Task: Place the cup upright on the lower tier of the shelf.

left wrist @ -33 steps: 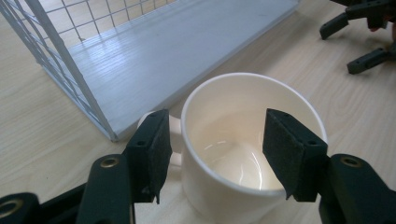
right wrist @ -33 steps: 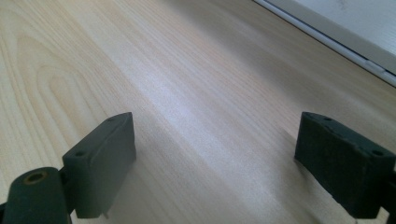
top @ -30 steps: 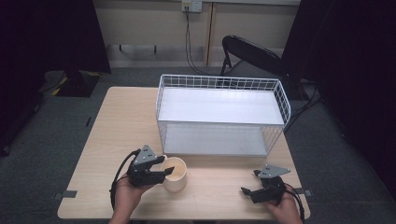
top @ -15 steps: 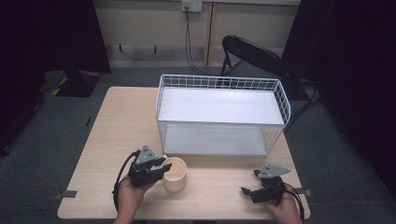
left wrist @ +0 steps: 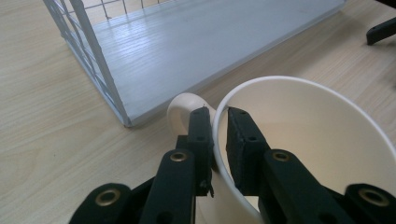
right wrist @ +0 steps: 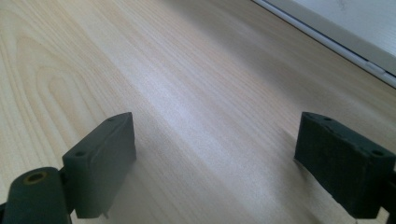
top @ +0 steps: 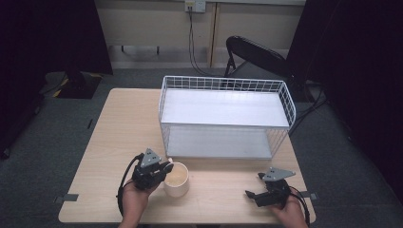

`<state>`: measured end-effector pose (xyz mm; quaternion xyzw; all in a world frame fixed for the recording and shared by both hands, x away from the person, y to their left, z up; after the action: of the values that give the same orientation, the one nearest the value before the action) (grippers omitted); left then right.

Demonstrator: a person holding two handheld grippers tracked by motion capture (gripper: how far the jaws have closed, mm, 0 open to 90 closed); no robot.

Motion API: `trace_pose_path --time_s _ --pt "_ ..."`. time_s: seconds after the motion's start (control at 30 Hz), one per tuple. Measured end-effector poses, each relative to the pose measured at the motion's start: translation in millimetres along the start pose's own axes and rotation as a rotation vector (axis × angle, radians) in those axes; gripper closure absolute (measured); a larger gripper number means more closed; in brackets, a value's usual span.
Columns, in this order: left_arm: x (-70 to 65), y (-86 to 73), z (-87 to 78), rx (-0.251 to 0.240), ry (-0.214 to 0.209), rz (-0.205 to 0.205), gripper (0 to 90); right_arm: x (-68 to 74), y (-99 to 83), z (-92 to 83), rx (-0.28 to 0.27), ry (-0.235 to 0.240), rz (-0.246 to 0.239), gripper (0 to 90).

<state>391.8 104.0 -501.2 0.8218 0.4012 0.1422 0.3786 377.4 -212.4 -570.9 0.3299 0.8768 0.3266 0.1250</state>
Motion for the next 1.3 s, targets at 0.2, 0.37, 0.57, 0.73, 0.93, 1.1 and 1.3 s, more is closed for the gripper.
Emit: trace_pose_path --time_s 0.2,0.37,0.57,0.73,0.93,1.1,1.3 --pt "1.1 0.1 -0.1 0.011 0.028 0.037 81.7 -0.2 0.2 0.2 -0.001 -0.001 -0.001 11.7" --pt "-0.6 0.4 -0.1 0.012 0.035 0.044 81.9 -0.2 0.3 0.2 -0.001 0.000 -0.001 11.7" --pt "-1.9 2.8 -1.6 0.000 0.034 0.028 82.1 -0.3 0.3 0.3 -0.001 0.000 -0.002 11.7" --pt "-0.1 6.6 -5.8 -0.008 0.039 0.017 82.1 -0.3 0.4 0.3 -0.001 0.000 -0.002 11.7" --pt "-1.5 8.5 -6.2 -0.002 0.033 0.009 82.1 -0.3 0.4 0.3 -0.001 0.000 -0.002 11.7" --pt "-4.3 13.8 -4.2 -0.003 0.024 -0.018 82.1 -0.3 0.4 0.3 -0.001 0.000 -0.002 11.7" --pt "-6.9 19.2 -1.7 -0.003 0.035 -0.013 82.2 -0.3 0.4 0.3 -0.001 0.000 -0.002 11.7"
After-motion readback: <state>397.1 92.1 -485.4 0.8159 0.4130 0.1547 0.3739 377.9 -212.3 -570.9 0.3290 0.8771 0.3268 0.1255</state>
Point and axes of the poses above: each handheld gripper's, and its own axes: z roughly forward along the jaws, y roughly out of its top, x roughly to its left, the point moved 10 cm from there along z, roughly forward along the jaws, and after that the axes turned 6 degrees about x, right-handed, at the moved point
